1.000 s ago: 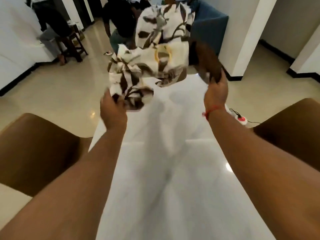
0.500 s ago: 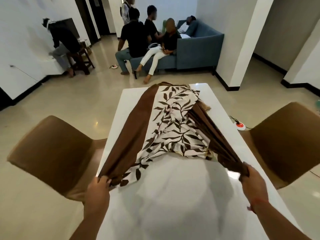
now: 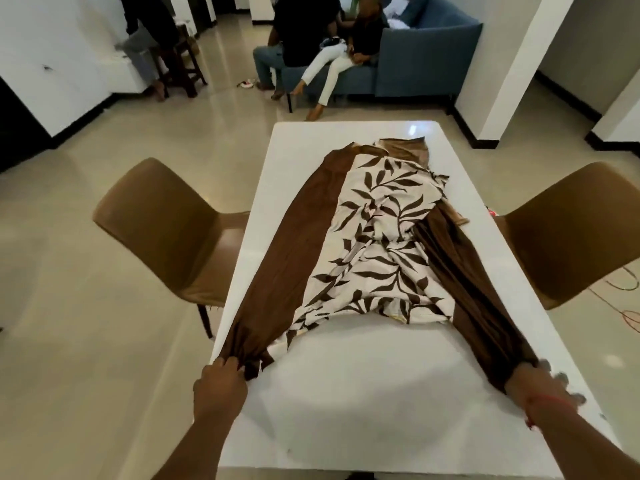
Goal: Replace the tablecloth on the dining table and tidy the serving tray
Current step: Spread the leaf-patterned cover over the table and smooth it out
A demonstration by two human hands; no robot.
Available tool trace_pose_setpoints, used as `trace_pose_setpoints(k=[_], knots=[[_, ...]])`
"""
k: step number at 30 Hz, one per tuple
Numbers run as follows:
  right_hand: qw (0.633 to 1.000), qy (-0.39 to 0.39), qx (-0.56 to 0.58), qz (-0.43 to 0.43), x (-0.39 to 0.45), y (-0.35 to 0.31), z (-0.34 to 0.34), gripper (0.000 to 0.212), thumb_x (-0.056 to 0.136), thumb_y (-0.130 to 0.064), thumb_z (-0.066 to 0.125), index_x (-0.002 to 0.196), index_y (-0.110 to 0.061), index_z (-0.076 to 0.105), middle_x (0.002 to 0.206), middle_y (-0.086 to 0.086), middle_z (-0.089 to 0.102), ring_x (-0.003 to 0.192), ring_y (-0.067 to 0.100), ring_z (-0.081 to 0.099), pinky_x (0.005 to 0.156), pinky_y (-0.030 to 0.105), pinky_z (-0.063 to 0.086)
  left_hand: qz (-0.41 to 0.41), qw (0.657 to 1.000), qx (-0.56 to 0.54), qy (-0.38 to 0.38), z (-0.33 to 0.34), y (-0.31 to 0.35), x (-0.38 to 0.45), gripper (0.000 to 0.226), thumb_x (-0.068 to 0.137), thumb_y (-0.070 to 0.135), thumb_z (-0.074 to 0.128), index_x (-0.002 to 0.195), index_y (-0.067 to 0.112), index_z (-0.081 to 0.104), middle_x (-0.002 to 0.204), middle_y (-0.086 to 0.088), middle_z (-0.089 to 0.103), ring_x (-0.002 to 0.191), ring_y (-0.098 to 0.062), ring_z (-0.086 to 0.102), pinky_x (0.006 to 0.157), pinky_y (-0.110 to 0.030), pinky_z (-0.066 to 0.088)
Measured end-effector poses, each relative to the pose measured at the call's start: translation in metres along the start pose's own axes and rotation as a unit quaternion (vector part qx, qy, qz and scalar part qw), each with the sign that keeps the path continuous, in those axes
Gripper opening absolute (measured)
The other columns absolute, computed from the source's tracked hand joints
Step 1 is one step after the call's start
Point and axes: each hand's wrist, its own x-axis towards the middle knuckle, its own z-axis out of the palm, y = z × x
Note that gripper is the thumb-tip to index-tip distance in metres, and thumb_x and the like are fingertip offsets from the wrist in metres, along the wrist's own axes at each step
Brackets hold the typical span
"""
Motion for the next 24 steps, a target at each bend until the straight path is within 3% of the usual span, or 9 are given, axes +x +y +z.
trace_pose_setpoints(k=[4,8,11,14,17,24], knots=[[0.971,0.102,-0.116,-0.182,-0.020,-0.045,0.013,0.059,0.083,-0.032,0.055,0.139,-0.024,0.042,0.158,0.005,0.025,0.145,0.031,0.024,0.113,0.055,0.030,-0.054,0.995,-0.078,0.028,-0.003,-0.003,-0.014,0.021,0.094,0.029,0.057,0.093,0.010,0.067,0.103,-0.014,0.057,0.097,-0.034,0.050,0.079,-0.045,0.048],[0.925,0.074,-0.113,-0.354,-0.056,-0.114,0.030,0.066,0.083,-0.023,0.051,0.147,-0.019,0.035,0.161,0.005,0.023,0.147,0.026,0.025,0.115,0.046,0.033,-0.131,0.976,-0.163,0.061,0.001,-0.016,-0.017,0.028,0.096,0.020,0.057,0.090,-0.005,0.069,0.093,-0.025,0.057,0.086,-0.043,0.052,0.079,-0.046,0.043],[0.904,0.022,-0.085,-0.417,-0.076,-0.149,0.046,0.063,0.088,-0.019,0.048,0.150,-0.018,0.034,0.164,0.004,0.019,0.147,0.023,0.025,0.114,0.041,0.034,-0.164,0.973,-0.152,0.056,-0.005,-0.038,-0.018,0.016,0.089,0.007,0.064,0.082,-0.008,0.066,0.086,-0.027,0.055,0.076,-0.044,0.053,0.074,-0.046,0.043],[0.881,-0.013,-0.079,-0.466,-0.085,-0.174,0.059,0.064,0.091,-0.018,0.045,0.153,-0.018,0.028,0.165,0.001,0.015,0.136,0.023,0.044,0.106,0.037,0.042,-0.186,0.969,-0.157,0.032,-0.018,-0.054,-0.025,0.007,0.081,-0.001,0.066,0.083,-0.007,0.063,0.092,-0.028,0.052,0.081,-0.045,0.053,0.075,-0.048,0.044],[0.862,-0.031,-0.065,-0.502,-0.086,-0.200,0.072,0.064,0.093,-0.015,0.043,0.154,-0.019,0.027,0.166,-0.003,0.014,0.127,0.020,0.054,0.098,0.035,0.048,-0.181,0.972,-0.147,-0.002,-0.022,-0.056,-0.033,0.011,0.082,0.003,0.064,0.091,-0.001,0.061,0.097,-0.023,0.053,0.087,-0.044,0.053,0.076,-0.048,0.046],[0.792,-0.044,-0.098,-0.601,-0.125,-0.256,0.116,0.065,0.095,-0.017,0.046,0.156,-0.023,0.023,0.165,-0.003,0.018,0.124,0.024,0.053,0.095,0.039,0.051,-0.153,0.983,-0.089,-0.055,-0.030,-0.060,-0.050,0.019,0.088,0.009,0.051,0.104,0.012,0.060,0.105,-0.011,0.049,0.090,-0.030,0.053,0.068,-0.035,0.044]])
